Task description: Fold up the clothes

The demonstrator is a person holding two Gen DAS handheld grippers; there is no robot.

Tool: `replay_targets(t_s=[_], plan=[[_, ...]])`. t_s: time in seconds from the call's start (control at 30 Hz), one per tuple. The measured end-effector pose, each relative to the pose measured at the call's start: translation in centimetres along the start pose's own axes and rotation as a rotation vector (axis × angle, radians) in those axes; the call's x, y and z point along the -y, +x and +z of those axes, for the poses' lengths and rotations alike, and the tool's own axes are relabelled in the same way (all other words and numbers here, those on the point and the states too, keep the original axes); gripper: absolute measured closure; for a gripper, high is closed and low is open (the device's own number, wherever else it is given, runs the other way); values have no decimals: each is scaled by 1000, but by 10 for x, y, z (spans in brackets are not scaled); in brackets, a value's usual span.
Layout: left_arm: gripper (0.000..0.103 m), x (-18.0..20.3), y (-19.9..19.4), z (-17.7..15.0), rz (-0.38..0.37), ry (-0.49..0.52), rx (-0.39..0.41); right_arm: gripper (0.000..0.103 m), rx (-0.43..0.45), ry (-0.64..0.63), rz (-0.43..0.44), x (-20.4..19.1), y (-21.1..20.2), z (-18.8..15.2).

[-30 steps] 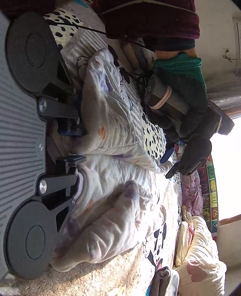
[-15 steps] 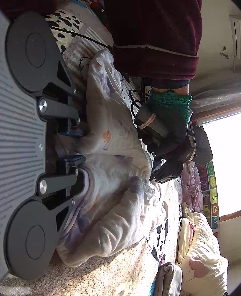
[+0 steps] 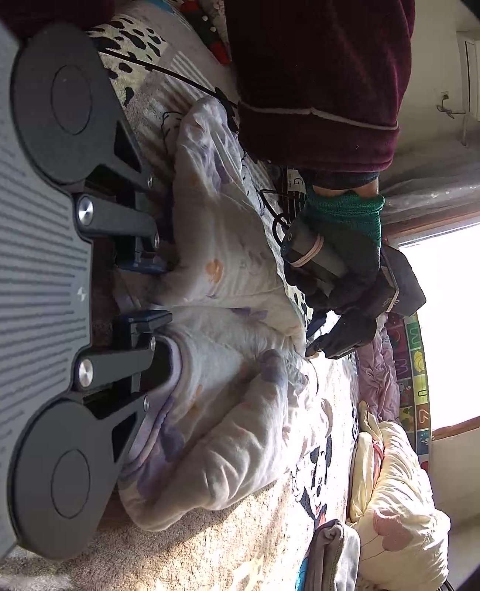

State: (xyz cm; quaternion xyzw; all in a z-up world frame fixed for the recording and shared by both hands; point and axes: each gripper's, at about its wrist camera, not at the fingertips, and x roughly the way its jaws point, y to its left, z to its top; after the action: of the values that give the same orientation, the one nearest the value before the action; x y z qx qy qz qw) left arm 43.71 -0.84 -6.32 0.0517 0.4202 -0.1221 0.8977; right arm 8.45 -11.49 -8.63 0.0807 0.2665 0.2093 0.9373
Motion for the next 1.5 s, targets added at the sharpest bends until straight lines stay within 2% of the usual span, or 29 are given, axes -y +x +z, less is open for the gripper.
replay_targets(t_s=[0.1, 0.17, 0.23, 0.3, 0.4, 0.47, 0.53, 0.57, 0.67, 0.73, 0.77, 0.83, 0.97, 1.1, 1.17, 1.23, 1.4, 1.43, 1.47, 1.5], plan=[[80, -3, -14, 4, -4, 2, -4, 81, -5, 4, -1, 1, 1, 0], [80, -6, -38, -2, -12, 6, 33, 81, -5, 11, 0, 2, 2, 0], [80, -14, -67, -17, -50, -19, 63, 82, -4, 21, 1, 3, 1, 0], [80, -16, -87, -37, -102, -37, 59, 82, -2, 37, 4, 5, 1, -1], [80, -2, -85, -64, -132, -26, -2, 81, 1, 34, -3, 3, 1, -1], [80, 16, -71, -75, -110, 42, -45, 81, 2, 20, -13, 0, 2, -2], [78, 25, -71, -77, -78, 76, -28, 81, 1, 18, -17, 0, 3, -2], [78, 23, -76, -76, -82, 48, -13, 81, -4, 18, -18, 0, 3, -1], [71, -6, -122, -73, -148, -169, 82, 80, -16, 7, -35, -3, 0, 3], [51, -23, -163, -88, -141, -276, 148, 79, -13, 1, -46, -5, -4, 4], [51, -31, -178, -99, -134, -324, 166, 79, -9, -5, -51, -6, -6, 4], [51, -52, -211, -129, -120, -439, 193, 78, 9, -19, -58, -8, -12, 5], [51, -94, -259, -208, -95, -744, 204, 78, 46, -53, -73, -12, -18, 8], [51, -113, -273, -272, -67, -984, 136, 78, 46, -34, -89, -8, -17, 8], [51, -117, -269, -288, -85, -1055, 117, 75, 46, -24, -97, -6, -17, 8], [51, -120, -263, -294, -98, -1083, 137, 73, 39, -9, -106, -2, -15, 6], [54, -130, -239, -285, -43, -1121, 208, 73, 23, -7, -122, 3, -14, 1], [66, -131, -233, -281, -29, -1115, 205, 72, 21, -8, -127, 4, -14, 0], [74, -130, -228, -278, -10, -1106, 201, 71, 19, -6, -128, 5, -13, -1], [90, -128, -227, -272, 8, -1088, 196, 71, 16, -4, -130, 6, -12, -2]])
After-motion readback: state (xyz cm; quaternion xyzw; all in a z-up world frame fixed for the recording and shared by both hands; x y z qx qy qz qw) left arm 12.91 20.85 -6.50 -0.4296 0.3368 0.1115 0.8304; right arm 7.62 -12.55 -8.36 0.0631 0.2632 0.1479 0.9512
